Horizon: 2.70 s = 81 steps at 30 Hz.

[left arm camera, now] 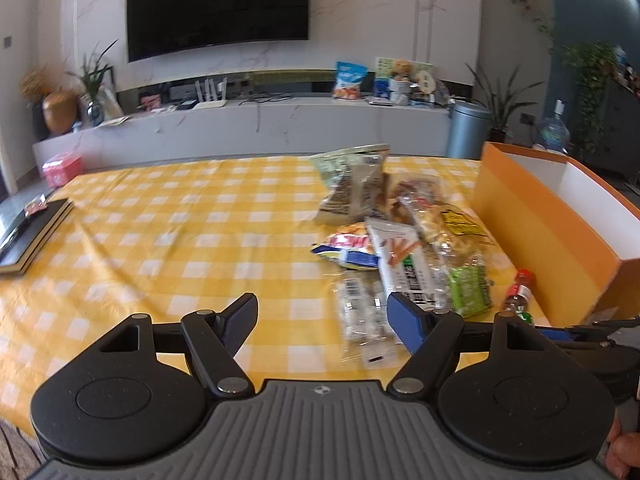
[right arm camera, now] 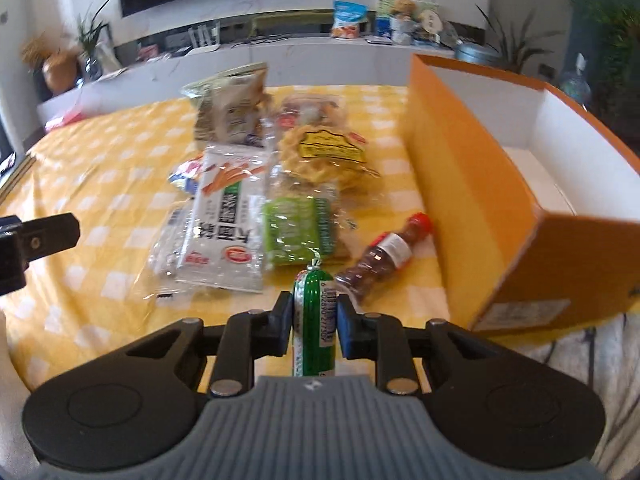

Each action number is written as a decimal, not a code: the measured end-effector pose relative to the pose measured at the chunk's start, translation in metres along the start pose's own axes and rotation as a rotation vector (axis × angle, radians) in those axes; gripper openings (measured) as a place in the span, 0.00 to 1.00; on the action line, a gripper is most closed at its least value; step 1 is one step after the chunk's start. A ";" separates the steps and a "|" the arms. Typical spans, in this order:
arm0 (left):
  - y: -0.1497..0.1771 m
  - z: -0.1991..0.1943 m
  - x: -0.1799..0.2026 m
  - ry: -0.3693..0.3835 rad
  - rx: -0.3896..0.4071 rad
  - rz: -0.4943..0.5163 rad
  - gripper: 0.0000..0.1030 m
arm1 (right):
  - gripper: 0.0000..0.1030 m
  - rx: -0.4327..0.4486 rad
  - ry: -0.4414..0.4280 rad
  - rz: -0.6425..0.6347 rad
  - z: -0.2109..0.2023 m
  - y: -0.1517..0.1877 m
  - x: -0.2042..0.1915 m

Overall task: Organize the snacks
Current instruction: 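Grasp the green raisin bag with the left gripper while the right holds the sausage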

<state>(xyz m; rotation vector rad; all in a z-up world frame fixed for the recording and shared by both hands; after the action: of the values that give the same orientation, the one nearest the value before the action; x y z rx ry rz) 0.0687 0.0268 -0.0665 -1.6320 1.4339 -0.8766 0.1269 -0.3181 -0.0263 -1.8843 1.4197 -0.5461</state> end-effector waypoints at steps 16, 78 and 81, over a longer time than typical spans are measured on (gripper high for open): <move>-0.010 0.037 0.066 0.143 -0.014 0.206 0.86 | 0.20 -0.023 -0.113 0.146 0.006 0.005 0.013; -0.018 0.050 0.102 0.357 -0.078 0.594 0.66 | 0.20 -0.040 -0.142 0.162 0.010 0.009 0.010; -0.008 0.054 0.115 0.388 -0.103 0.720 0.70 | 0.20 -0.046 -0.150 0.172 0.012 0.009 0.012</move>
<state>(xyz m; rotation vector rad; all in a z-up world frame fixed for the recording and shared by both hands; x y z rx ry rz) 0.1344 -0.0809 -0.0838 -0.8992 2.1666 -0.7103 0.1330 -0.3271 -0.0415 -1.7774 1.4881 -0.2852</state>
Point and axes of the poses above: each gripper's, at about its wrist camera, not at the fingertips, and z roughly the way its jaws point, x to its right, y to its underside, the point moved 6 cm from there along z, roughly the way its jaws point, and after that the axes turned 8 degrees about x, right-handed, at the moved point
